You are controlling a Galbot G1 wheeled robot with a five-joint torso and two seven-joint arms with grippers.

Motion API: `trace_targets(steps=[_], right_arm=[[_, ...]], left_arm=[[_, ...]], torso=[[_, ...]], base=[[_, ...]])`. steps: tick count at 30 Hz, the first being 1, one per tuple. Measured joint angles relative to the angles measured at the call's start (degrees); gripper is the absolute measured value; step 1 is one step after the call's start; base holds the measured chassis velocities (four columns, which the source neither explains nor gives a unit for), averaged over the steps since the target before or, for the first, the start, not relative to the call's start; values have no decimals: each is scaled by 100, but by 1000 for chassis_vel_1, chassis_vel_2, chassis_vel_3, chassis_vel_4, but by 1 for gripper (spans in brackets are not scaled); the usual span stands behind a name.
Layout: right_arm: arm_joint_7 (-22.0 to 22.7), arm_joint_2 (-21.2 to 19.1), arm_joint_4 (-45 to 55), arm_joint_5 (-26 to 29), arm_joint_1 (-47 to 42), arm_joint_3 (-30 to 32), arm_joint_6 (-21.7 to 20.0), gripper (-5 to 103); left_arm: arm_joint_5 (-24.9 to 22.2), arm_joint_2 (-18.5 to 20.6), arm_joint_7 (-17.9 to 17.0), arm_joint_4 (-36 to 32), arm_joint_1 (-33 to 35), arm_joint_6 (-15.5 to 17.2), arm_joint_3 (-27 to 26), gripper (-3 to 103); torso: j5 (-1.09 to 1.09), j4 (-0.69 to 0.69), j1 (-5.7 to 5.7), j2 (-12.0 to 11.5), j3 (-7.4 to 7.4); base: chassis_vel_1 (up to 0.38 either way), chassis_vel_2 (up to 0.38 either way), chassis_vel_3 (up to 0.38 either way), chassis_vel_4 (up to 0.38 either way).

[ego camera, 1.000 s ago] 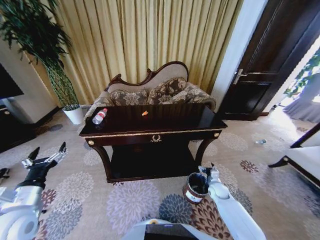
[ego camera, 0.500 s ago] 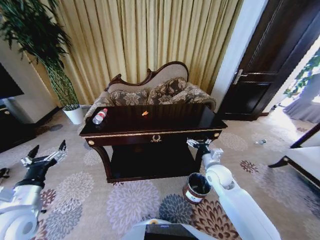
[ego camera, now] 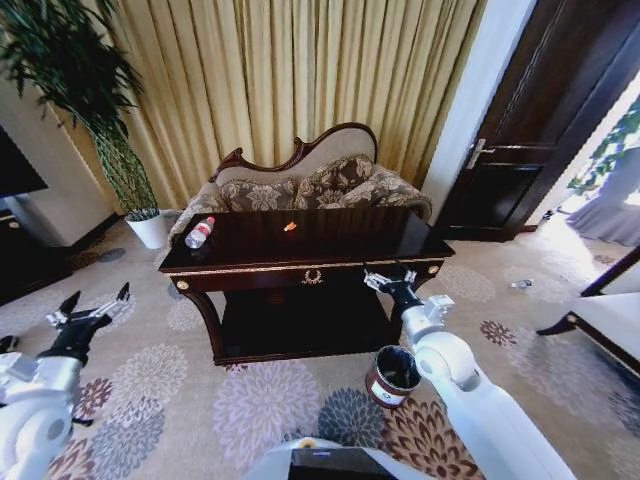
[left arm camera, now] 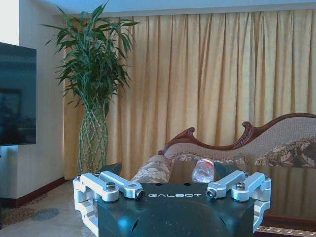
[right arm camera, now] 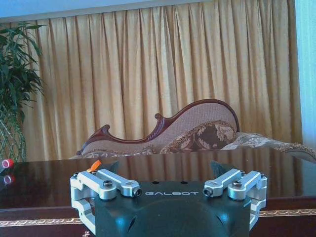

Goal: Move to the front of the table and place the trash on the table into the trash bin.

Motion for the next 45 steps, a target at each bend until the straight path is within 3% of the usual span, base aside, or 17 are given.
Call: trace_targets(steps=[21,45], right_arm=[[-254,87,-367,-202,82,-84,105,100],[-267,50,-347,-251,118,-183,132,100]], left_arm=[[16,-35,-7,-186,17,35,59,100],[148,-96,-4,-291,16,19,208,100]], torso=[[1,2,-1,0,0],[1,1,2,-1,0]], base=[[-11,9,8,-7],[-159,152,162,-147]])
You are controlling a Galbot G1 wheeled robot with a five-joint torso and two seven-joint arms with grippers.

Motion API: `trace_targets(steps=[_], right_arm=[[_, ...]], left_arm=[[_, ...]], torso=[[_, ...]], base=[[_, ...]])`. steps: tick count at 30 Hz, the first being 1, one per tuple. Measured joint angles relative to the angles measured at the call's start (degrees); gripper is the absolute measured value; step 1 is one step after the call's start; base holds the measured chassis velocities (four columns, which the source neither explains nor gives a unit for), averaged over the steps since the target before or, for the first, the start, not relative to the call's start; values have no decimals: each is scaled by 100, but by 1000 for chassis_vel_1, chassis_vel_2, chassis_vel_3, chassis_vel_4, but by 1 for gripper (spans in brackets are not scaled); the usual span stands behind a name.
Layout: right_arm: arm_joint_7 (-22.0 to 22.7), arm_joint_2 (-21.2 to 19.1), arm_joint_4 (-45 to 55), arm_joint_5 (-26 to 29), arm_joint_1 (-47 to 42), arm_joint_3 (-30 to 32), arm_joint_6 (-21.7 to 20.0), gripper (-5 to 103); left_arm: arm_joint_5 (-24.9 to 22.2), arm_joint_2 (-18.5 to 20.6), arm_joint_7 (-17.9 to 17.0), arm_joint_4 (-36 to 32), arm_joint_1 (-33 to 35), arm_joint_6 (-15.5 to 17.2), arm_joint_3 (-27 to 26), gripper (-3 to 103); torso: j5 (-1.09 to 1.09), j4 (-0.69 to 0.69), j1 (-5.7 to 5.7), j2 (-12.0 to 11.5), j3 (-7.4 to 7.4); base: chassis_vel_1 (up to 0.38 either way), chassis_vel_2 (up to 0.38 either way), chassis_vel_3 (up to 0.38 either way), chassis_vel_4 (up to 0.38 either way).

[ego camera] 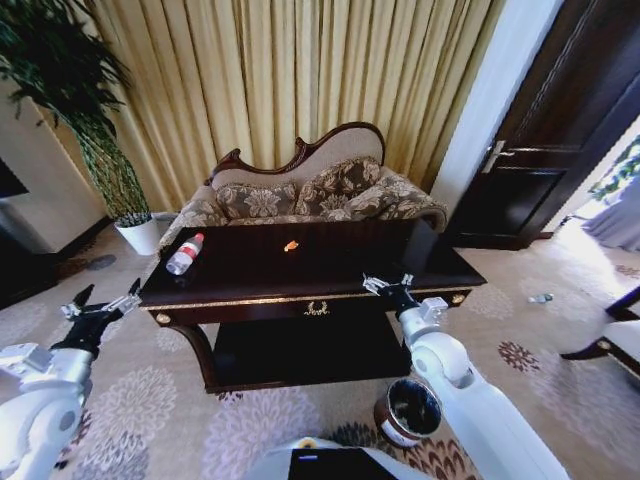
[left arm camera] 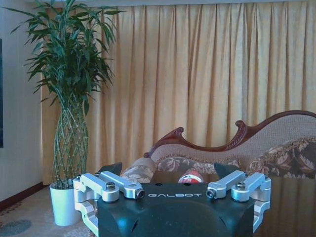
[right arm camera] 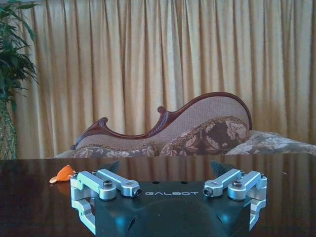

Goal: Move to the front of the table and place the trash on the table into the trash bin.

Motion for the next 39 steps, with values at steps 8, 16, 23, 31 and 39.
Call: trace_targets(steps=[8,16,23,31,39], right_arm=[[-73,-387,-93,81,366,-477,15,100],[-255,-991,-475,923,1407,-1329,19,100],[-169,-894,-1024,1571,2805,-2287,-155,100],[110,-319,-1686,1911,4034,-3427,-441,100],[188,353,-2626,1342,4860,-4160,-547,100]], left_arm=[[23,-337,-2,-329,181,0,-100,100],[51,-902,4,-624,359,67,-375,100],[228,-1318,66,-694,499,38,-631,100],[490,-1591,220,-622,552,-123,-738,100],[506,-1645,232,-599,540,-158,-765,100]], torso=[[0,1,0,1,0],[0,1,-4,3,-1],[0,1,-2,2,0],[-2,0,-1,1,0],[-2,0,-1,1,0]], base=[[-18,19,28,-24],[0,0,0,0],[0,0,0,0],[0,0,0,0],[0,0,0,0]])
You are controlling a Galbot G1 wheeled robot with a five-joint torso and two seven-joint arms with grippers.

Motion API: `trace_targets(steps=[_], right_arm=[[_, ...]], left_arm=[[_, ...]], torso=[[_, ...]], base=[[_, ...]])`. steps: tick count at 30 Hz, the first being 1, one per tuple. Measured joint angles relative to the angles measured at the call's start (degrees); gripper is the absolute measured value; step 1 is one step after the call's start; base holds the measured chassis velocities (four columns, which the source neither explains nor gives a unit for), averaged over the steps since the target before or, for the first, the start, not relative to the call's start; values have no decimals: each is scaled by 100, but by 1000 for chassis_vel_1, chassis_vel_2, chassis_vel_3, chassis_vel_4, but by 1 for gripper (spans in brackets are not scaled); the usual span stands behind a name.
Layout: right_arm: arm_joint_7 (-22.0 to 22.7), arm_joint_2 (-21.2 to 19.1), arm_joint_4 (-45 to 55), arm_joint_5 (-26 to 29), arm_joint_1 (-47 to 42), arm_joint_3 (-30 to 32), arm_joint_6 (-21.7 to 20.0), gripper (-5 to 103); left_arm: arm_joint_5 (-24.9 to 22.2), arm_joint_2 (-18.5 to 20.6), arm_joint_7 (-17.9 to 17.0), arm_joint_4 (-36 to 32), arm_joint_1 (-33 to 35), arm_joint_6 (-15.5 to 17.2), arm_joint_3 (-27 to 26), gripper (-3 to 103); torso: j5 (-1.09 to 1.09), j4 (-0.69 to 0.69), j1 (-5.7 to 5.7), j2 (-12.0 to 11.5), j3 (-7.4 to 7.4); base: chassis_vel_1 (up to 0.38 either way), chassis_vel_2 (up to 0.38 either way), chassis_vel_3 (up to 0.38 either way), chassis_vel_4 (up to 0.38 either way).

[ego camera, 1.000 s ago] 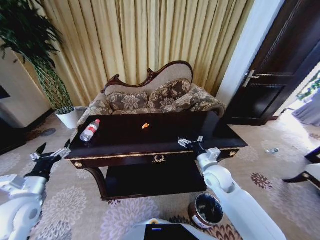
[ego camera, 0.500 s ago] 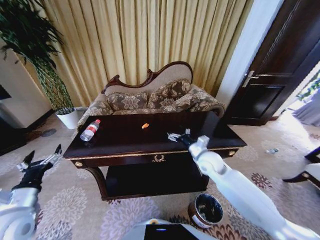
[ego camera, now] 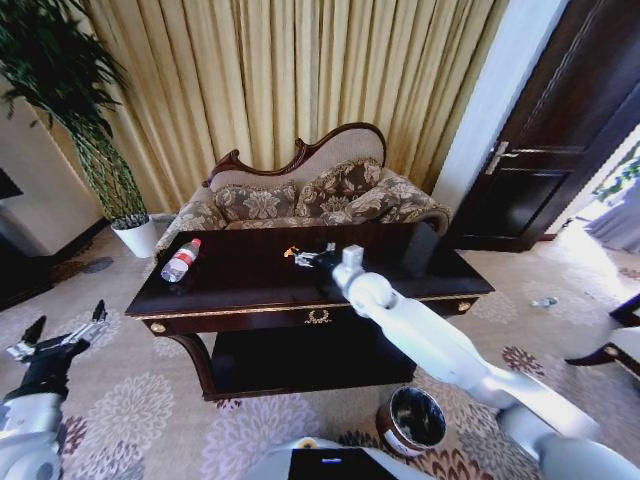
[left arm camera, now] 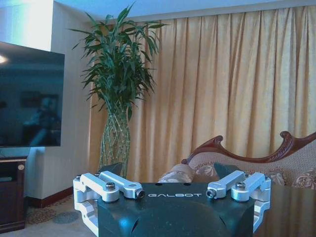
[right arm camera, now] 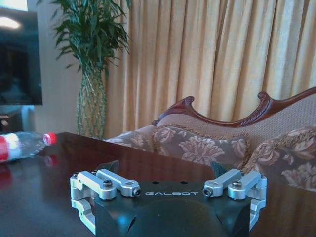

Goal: Move to the front of the table and place the trash on the table into the trash bin.

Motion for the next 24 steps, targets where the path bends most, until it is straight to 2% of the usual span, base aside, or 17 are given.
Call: trace_targets(steps=[2,8,12,15,22,24], right_arm=[[14,202,-351,-107,220,-70,-2,100],[34,417,-876,-136,456,-119,-135,100],[163,499,-1083,111,497,-154,-298,100],[465,575,-1124,491,490,-183,-501,100],[759,810,-1267,679,498,-226,-624,100],[840,1002,-1404,739,551,-233,-675,100]], left_arm=[[-17,4,12,12,6,-7,-23,100],[-50,33,43,42,16,-22,-55,100],[-51,31,46,49,9,-35,-40,100],[-52,3,48,41,4,-40,-15,100],[-52,-33,59,40,18,-74,-17,100],[-60,-38,71,40,43,-91,-48,100]], torso=[[1,2,0,-1,0],[0,1,0,0,0],[1,0,0,0,0],[1,0,0,0,0],[1,1,0,0,0],[1,2,0,0,0]], base=[[0,0,0,0],[0,0,0,0],[0,0,0,0],[0,0,0,0],[0,0,0,0],[0,0,0,0]])
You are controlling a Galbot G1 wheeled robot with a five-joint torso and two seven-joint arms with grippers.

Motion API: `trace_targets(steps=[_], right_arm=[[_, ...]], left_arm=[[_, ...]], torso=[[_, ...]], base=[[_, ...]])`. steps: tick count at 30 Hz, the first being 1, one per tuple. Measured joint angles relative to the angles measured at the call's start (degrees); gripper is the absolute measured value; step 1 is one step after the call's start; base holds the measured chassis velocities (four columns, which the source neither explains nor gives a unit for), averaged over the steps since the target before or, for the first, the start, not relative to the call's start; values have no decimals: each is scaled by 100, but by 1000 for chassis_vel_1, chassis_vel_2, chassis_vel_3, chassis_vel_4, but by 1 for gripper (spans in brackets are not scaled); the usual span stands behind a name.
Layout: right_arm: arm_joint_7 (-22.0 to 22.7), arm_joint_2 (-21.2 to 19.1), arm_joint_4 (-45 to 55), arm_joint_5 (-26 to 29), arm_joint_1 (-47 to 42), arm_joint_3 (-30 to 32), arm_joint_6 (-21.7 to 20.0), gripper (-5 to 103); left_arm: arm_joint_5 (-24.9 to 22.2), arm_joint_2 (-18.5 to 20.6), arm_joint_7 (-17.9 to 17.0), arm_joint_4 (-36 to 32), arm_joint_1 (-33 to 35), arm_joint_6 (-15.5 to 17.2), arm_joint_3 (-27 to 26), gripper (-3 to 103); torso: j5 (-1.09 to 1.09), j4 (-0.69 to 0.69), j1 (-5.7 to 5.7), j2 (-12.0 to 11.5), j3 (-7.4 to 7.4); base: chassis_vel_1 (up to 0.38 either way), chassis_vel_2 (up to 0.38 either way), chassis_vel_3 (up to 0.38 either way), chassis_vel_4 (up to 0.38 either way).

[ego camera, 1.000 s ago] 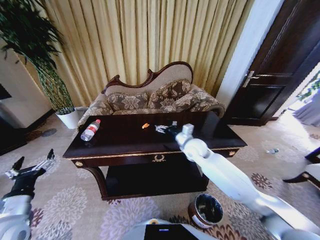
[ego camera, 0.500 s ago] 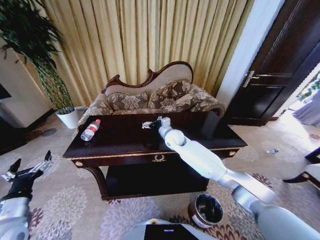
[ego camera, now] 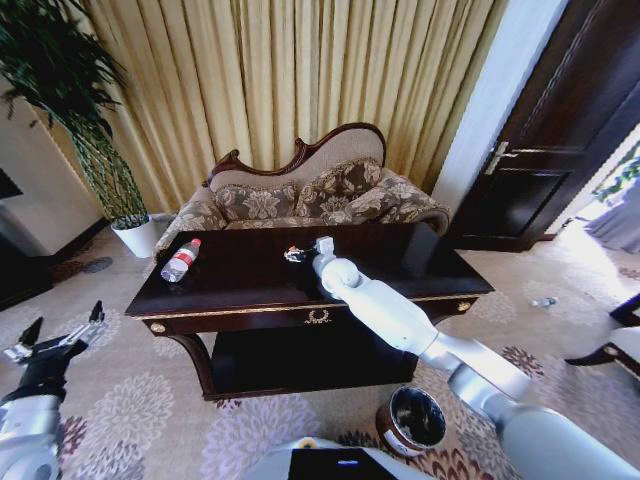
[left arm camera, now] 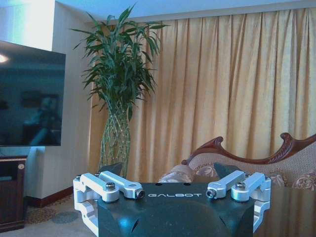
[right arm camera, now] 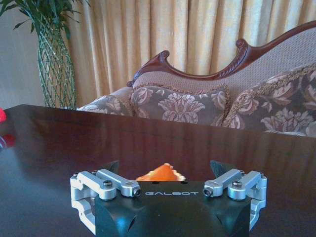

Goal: Move to the front of the table and place the trash on the table into the trash bin.

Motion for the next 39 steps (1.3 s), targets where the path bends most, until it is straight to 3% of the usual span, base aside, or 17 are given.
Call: trace_targets(steps=[7,11,14,16,17,20,23,24,30,35,39], right_arm=[[62,193,-163,5,29,-7,-15,100],[66,184,-197,-44,1,-3,-15,91],[67,118,-184,-62,-40,23,-15,75],[67,99,-178,-68,-54,33,-15,75],[65,62,-157,-76,-75,43,-5,64],[55,4,-111,-97,-101,48,19,59],[59,-65,-17,-101,-143,50,40,42],[59,-65,-17,-101,-143,50,40,42],[87,-163,139,-112,-272,62,86,16],[100,-249,295,-119,-373,64,100,2],[127,-277,364,-117,-404,64,100,1]], left_arm=[[-40,5,5,11,11,-14,-58,100],[-65,7,12,16,28,-38,-82,100],[-63,-7,26,22,32,-64,-82,100],[-62,-12,26,17,33,-69,-79,100],[-61,-15,27,2,32,-75,-77,100],[-61,-12,27,-9,22,-78,-78,100],[-67,2,25,-21,20,-79,-93,100],[-67,2,25,-21,20,-79,-93,100],[-132,-18,10,-87,40,-83,-127,100],[-134,-28,10,-96,63,-103,-155,100],[-133,-40,10,-111,70,-115,-156,100]], torso=[[0,0,0,0,0],[0,-1,0,0,0],[0,-3,0,0,0],[0,-2,0,0,0],[0,-1,0,0,0],[0,-2,0,0,0],[1,-2,0,0,0],[1,-2,0,0,0],[1,-1,0,0,0],[1,-2,0,0,0],[1,-1,0,0,0]], base=[[0,0,0,0],[0,0,0,0],[0,0,0,0],[0,0,0,0],[0,0,0,0],[0,0,0,0],[0,0,0,0],[0,0,0,0],[0,0,0,0],[0,0,0,0],[0,0,0,0]])
